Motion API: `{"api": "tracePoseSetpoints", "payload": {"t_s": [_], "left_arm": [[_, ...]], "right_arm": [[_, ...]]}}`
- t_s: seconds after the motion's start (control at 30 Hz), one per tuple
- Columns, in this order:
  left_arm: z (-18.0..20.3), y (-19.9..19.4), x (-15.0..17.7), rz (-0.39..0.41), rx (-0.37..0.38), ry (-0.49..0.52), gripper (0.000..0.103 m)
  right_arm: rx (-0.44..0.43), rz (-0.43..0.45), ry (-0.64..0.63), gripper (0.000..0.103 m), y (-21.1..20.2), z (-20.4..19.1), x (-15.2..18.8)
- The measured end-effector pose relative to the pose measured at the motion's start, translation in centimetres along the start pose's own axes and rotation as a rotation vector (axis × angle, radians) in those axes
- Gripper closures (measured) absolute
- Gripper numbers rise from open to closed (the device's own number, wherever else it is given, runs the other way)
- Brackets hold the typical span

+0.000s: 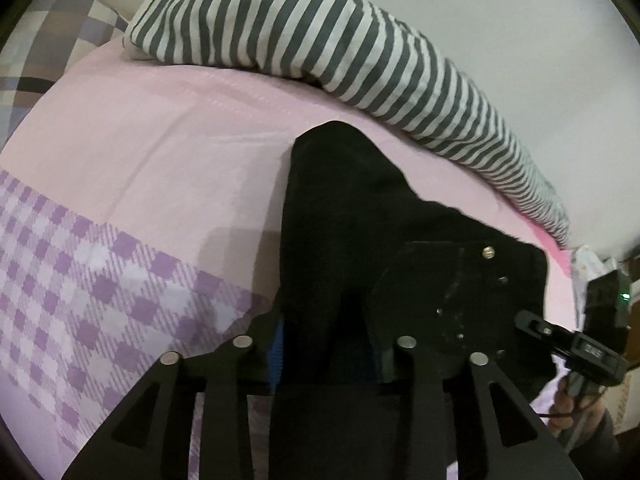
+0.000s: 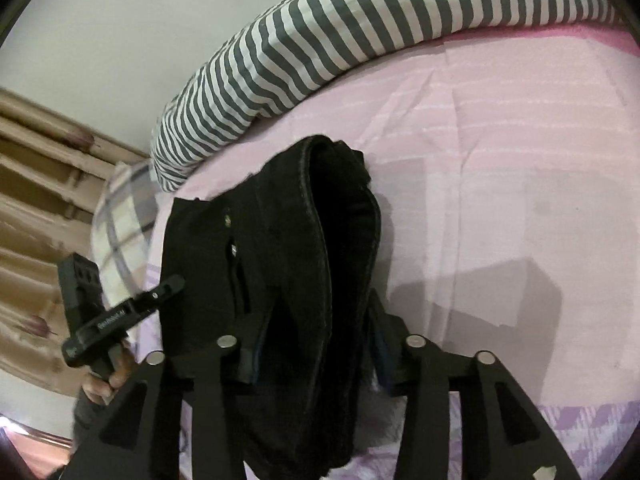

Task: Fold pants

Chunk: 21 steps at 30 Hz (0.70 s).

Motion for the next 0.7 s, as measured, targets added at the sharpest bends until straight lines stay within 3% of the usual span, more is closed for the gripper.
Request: {"api": "tracePoseSetpoints", "payload": {"t_s": [0.17,0.43,0.57,0.7], "left_arm": [[0.0,-0.7,0.9,0.038,-0.071,0.004,0.063],[0.9,-4.6,3.2,0.091,-0.287,0.065,0.063],[1.5,-7.6,5.2,0.122,-0.383,0.124,0.054],[2.6,-9.6,6.8,0.143,-0.397,0.141,0.047]], "right_arm": [[0.032,0.021,-0.025,0.055,-1.4,0.1,1.8],[0.1,0.06,-0.069,0.049,-3.0,-0.5,3.6],[0.151,0.092,-0.096,0.047,-4.0,-0.8,4.2],[0.197,0.123,-0.105,0.044,-4.9,-1.3,4.5]]}}
Point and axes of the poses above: each gripper's, at about its wrist camera, not at the fingertips, and y roughly the way its jaws point, z to its right, x to its underside, the point moved 8 cm from there along y, roughly the way its jaws point, and after that the axes turned 2 degrees about x, right-handed, at the moved point
